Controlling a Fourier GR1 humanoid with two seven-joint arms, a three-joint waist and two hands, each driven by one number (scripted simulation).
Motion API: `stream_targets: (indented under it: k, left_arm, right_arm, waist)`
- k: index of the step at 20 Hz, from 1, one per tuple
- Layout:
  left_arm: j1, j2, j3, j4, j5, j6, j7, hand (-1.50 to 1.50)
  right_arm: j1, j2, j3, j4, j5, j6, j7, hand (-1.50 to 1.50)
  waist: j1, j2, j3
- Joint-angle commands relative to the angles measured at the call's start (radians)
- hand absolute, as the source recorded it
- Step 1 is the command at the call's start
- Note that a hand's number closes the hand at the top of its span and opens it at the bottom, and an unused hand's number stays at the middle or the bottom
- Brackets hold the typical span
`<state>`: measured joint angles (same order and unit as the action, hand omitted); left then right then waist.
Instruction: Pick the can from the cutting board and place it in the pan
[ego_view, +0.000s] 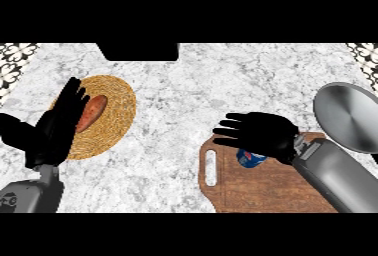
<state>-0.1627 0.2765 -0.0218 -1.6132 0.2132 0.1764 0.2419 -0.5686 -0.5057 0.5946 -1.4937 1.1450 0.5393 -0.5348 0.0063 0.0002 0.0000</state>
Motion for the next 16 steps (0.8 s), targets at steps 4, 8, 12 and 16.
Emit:
stream_targets:
  k: [4, 8, 12, 16]
  left_arm:
    - [-0.018, -0.048, 0.002, 0.038, -0.046, 0.006, -0.012, 0.00]
    - [-0.016, -0.040, -0.004, -0.034, -0.051, 0.007, 0.053, 0.00]
    - [0.021, -0.049, 0.046, 0.069, -0.041, -0.058, -0.076, 0.00]
    - [0.019, -0.064, 0.019, 0.016, -0.068, -0.034, -0.020, 0.00]
  right_arm:
    - [0.078, 0.023, -0.039, 0.040, 0.062, -0.055, -0.087, -1.50]
    - [0.037, 0.134, -0.014, 0.217, 0.112, -0.126, -0.084, -1.50]
    - [0.036, 0.153, -0.042, 0.225, 0.159, -0.090, -0.106, -1.50]
    - [0.064, 0.140, -0.022, 0.205, 0.162, -0.131, -0.184, 1.50]
  waist:
    - [-0.006, 0.000, 0.000]
    - [0.003, 0.001, 0.001]
    - [-0.002, 0.000, 0.000]
    - [-0.002, 0.000, 0.000]
